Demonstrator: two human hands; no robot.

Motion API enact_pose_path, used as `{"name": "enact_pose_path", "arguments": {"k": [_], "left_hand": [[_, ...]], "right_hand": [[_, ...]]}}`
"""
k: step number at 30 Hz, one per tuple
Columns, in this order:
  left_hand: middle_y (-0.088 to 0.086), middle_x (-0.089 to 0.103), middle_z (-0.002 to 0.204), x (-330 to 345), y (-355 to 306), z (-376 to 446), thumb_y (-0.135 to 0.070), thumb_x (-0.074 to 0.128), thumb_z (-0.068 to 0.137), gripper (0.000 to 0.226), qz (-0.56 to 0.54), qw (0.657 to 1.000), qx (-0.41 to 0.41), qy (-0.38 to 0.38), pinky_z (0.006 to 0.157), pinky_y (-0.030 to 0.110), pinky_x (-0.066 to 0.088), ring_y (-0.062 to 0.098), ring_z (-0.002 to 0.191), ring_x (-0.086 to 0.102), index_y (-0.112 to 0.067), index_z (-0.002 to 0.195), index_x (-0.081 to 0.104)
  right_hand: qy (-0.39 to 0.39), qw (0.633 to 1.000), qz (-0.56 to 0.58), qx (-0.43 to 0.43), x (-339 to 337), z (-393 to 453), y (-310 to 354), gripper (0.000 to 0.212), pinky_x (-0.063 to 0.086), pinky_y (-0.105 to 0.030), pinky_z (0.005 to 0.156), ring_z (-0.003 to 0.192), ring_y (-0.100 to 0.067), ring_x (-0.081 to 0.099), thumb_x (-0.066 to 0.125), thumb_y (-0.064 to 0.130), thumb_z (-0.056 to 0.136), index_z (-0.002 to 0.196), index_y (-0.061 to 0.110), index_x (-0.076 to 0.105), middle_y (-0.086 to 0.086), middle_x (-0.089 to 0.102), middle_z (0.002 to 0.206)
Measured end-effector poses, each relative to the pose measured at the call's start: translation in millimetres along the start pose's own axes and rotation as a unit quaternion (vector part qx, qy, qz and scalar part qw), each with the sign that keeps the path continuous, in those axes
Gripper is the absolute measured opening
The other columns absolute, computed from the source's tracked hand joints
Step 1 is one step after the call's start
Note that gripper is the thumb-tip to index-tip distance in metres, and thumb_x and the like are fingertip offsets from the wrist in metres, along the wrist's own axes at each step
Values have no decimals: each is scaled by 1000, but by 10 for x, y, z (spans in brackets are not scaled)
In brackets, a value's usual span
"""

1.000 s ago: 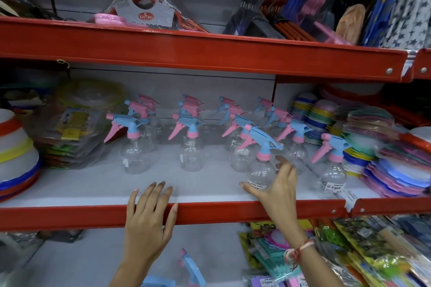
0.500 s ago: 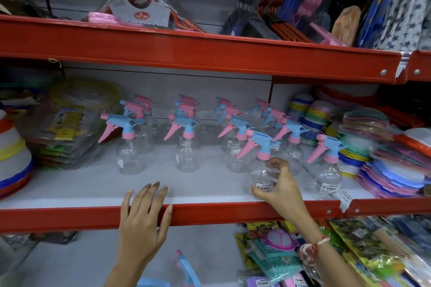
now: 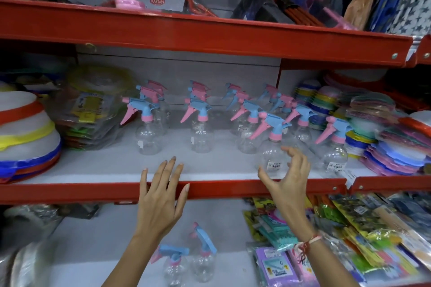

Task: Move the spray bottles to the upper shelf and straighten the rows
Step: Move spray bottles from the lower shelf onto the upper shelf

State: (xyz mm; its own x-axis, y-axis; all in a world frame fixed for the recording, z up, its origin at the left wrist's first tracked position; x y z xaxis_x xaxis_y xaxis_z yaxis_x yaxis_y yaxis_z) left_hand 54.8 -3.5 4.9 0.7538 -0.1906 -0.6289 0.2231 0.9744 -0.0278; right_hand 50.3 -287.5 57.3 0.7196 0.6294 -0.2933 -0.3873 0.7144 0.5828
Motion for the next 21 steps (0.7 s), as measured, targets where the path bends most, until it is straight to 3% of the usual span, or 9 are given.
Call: {"name": "enact_pose_path", "arguments": {"k": [4,8,10,13,17,19,21], "left_hand": [[9,50,146,-139,169,-52,-43,35,99,51,10,1000,2,-3,114,57,28,28,132,50,-11,136,52],[10,51,145,-211,367,-99,-42,33,100,51,19,1000,-3,5,113,59,27,29,132,50,-10,136,51],[10,51,145,-206,483,-120,-42,34,100,50,30,999,-12,15,114,58,26,29,132,49,-10,136,50],[10,50,146,-164,641,-151,-42,34,100,50,37,998,-25,36,115,58,23,29,133,47,-11,136,49],[9,48,147,-109,691,-162,-41,35,100,49,26,999,-9,45,116,57,21,29,134,45,-13,138,48],[9,47,148,-103,698,-163,-40,37,100,48,24,999,-3,42,117,57,20,29,135,44,-14,140,45],[9,45,149,-94,712,-166,-39,37,100,48,23,999,4,40,118,56,18,29,136,43,-15,141,44]], "right_hand": [[-6,997,40,-59,57,-325,330,35,45,-32,87,98,-20,50,71,18,78,109,13,56,1,51,108],[70,992,78,-74,308,-770,480,20,49,-23,78,81,-17,60,67,10,83,101,11,60,-2,61,90],[148,985,78,-45,521,-1022,400,21,51,-23,76,79,-16,63,64,14,83,104,15,59,0,65,88],[268,963,25,27,894,-1357,139,30,54,-35,81,89,-14,65,66,20,81,110,14,62,0,70,100],[391,911,-52,118,1274,-1631,-190,44,50,-36,90,107,-26,65,68,25,83,124,10,59,-9,69,117],[430,888,-90,138,1400,-1736,-291,43,48,-35,83,100,-29,65,65,26,84,123,9,60,-11,71,112],[433,883,-105,146,1460,-1824,-329,30,45,-34,69,75,-26,61,62,24,84,111,10,67,-11,71,87]]}}
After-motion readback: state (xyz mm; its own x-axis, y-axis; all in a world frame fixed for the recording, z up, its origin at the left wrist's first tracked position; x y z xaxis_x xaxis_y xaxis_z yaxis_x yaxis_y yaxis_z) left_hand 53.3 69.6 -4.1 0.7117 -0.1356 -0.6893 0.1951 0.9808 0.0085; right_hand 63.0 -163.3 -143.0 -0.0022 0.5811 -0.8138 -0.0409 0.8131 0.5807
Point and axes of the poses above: each hand's wrist, its own z-axis towards the middle knuckle, its own x-axis out of the palm, y = z × x, the point moved 5 cm from there along z, towards the middle knuckle
